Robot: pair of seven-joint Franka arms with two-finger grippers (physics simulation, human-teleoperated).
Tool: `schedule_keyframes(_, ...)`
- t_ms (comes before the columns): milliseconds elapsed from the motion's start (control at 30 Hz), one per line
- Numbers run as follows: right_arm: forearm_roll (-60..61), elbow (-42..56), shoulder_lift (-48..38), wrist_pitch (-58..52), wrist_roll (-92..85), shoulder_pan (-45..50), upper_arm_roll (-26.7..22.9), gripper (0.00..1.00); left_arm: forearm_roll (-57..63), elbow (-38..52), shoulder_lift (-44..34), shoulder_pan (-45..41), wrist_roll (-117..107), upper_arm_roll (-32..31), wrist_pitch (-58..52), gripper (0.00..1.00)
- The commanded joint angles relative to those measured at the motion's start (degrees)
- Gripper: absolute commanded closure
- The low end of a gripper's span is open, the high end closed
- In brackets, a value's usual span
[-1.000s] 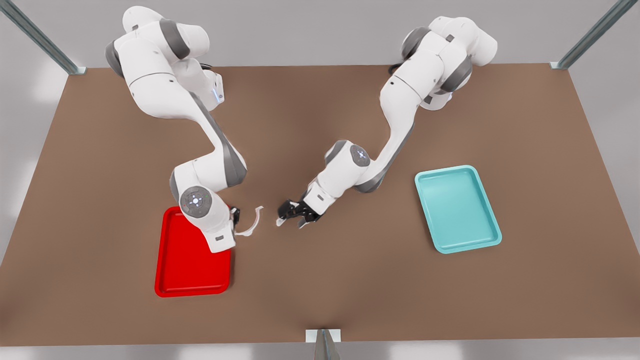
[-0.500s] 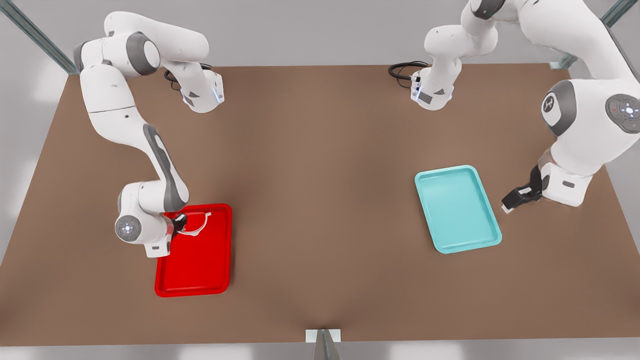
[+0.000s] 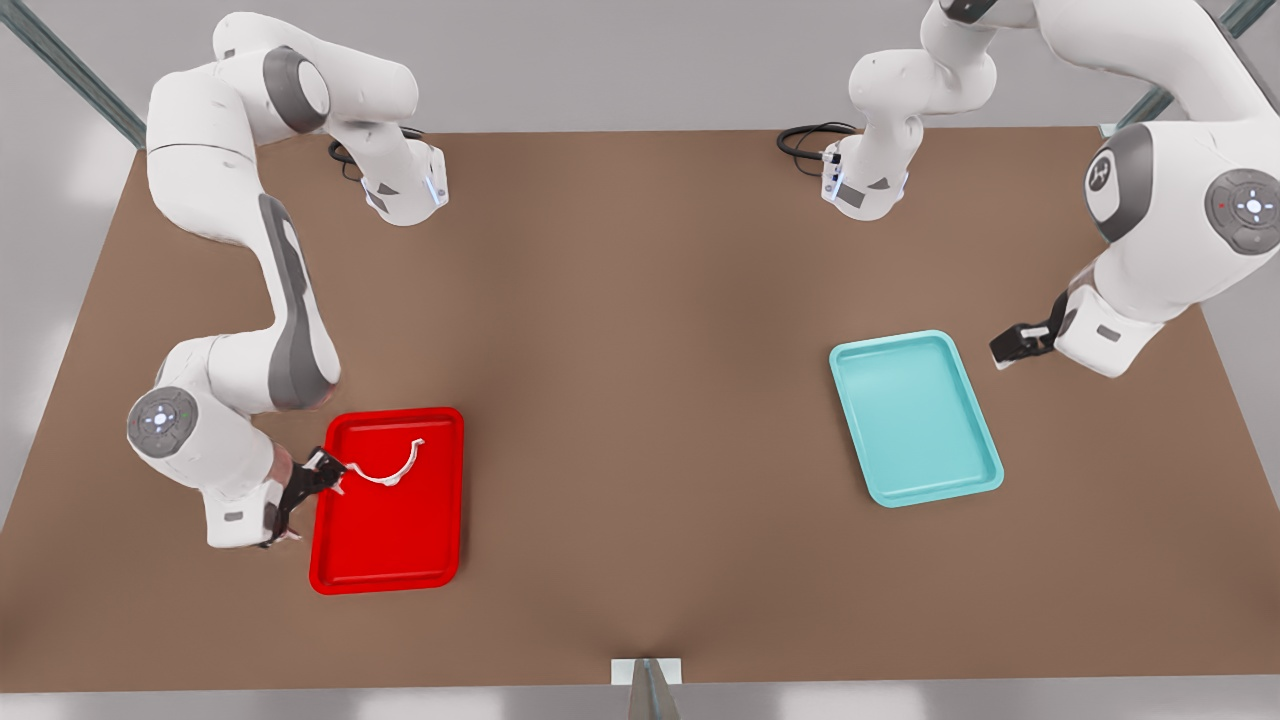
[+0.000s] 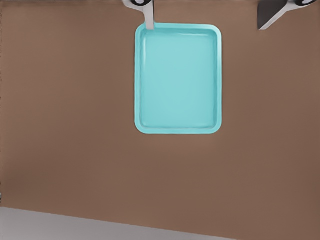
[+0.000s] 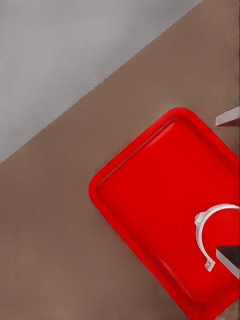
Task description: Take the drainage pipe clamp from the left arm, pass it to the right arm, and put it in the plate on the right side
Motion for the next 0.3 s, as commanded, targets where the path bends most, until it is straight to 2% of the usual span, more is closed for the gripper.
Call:
schedule_keyframes(0,0.6,0.6,-5.1,-21.5,15.5,0.9,0.4,0.0,-1.4,0.3,-0.1,0.0,8.1,0.1,-2.3,0.0)
schedule_keyframes(100,0.7,-5.4,-17.3,-21.8,33.2,0.9,-1.8,0.01,-1.3,0.3,0.6,-0.4,7.9,0.2,-2.6,0.0)
schedule_keyframes(133,0.7,-15.2,-23.1,-19.0,33.6,1.7,-4.6,0.04,-1.2,0.3,1.0,-0.4,8.0,0.2,-2.5,0.0)
schedule_keyframes(167,5.0,-19.2,-24.0,-17.5,33.6,2.2,-8.8,0.03,-1.1,0.3,1.0,-0.9,7.8,0.2,-2.4,0.0)
schedule_keyframes(200,5.7,-21.9,-24.9,-16.6,35.6,8.4,-14.1,0.03,-1.1,0.3,1.0,-1.1,7.7,0.2,-2.4,0.0)
schedule_keyframes(267,5.4,-24.3,-24.5,-16.1,37.5,8.4,-14.0,0.03,-1.2,0.3,1.0,-1.1,7.7,0.2,-2.5,0.0)
